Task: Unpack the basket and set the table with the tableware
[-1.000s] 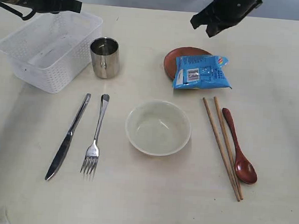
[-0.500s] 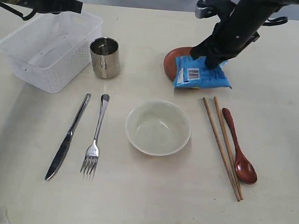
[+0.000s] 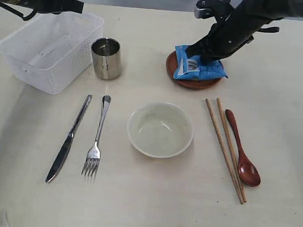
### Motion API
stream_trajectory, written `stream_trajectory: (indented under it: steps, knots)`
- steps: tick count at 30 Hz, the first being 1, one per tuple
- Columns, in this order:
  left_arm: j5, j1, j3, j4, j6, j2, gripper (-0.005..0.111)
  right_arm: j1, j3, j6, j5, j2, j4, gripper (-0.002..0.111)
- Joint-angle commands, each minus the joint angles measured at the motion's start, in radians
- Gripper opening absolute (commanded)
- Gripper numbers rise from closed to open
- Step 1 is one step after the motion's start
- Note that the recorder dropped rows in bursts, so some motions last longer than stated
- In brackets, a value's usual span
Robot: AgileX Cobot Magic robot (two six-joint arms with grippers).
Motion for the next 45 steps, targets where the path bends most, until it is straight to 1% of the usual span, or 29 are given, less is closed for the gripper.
stream_trajectory:
  steps: [1, 6, 7, 11, 16, 21, 28, 31, 34, 36, 40, 41, 45]
  knots:
    - [-0.002, -0.003, -0.005, -0.001, 0.002, -0.010, 0.000, -0.002, 0.001, -0.006, 0.100, -0.080, -0.010, -0.001]
    - [-0.002, -0.003, -0.005, -0.001, 0.002, -0.010, 0.000, -0.031, 0.006, 0.027, 0.254, -0.200, -0.028, -0.001]
    - [-0.005, -0.003, -0.005, -0.001, 0.002, -0.010, 0.000, -0.036, 0.031, 0.037, 0.283, -0.231, -0.028, -0.001]
    - [-0.007, -0.003, -0.005, -0.001, 0.002, -0.010, 0.000, -0.036, 0.152, 0.067, 0.295, -0.285, -0.033, -0.001]
    - [-0.010, -0.003, -0.005, -0.001, 0.000, -0.010, 0.000, -0.036, 0.371, 0.101, 0.222, -0.361, -0.031, -0.001]
    - [-0.042, -0.003, -0.005, -0.001, 0.000, -0.010, 0.000, -0.036, 0.534, 0.108, 0.128, -0.398, -0.016, 0.000]
    - [-0.089, -0.003, -0.005, -0.001, -0.004, -0.010, 0.000, -0.036, 0.617, 0.127, 0.079, -0.399, -0.006, 0.000]
    - [-0.089, -0.003, -0.005, -0.001, -0.004, -0.010, 0.000, -0.036, 0.622, 0.124, 0.057, -0.399, 0.024, 0.000]
    - [-0.089, -0.003, -0.005, -0.001, -0.004, -0.010, 0.000, -0.013, 0.622, 0.096, 0.036, -0.399, 0.047, 0.000]
    - [-0.089, -0.003, -0.005, -0.001, -0.002, -0.010, 0.000, 0.012, 0.622, 0.096, 0.010, -0.399, 0.056, 0.006]
    - [-0.089, -0.003, -0.005, -0.001, -0.004, -0.010, 0.000, 0.081, 0.622, 0.109, -0.029, -0.399, 0.060, 0.032]
    - [-0.089, -0.003, -0.005, -0.001, -0.004, -0.010, 0.000, 0.093, 0.622, 0.119, -0.049, -0.399, 0.060, 0.035]
    - [-0.089, -0.003, -0.005, -0.001, -0.004, -0.010, 0.000, 0.114, 0.622, 0.127, -0.092, -0.399, 0.060, 0.036]
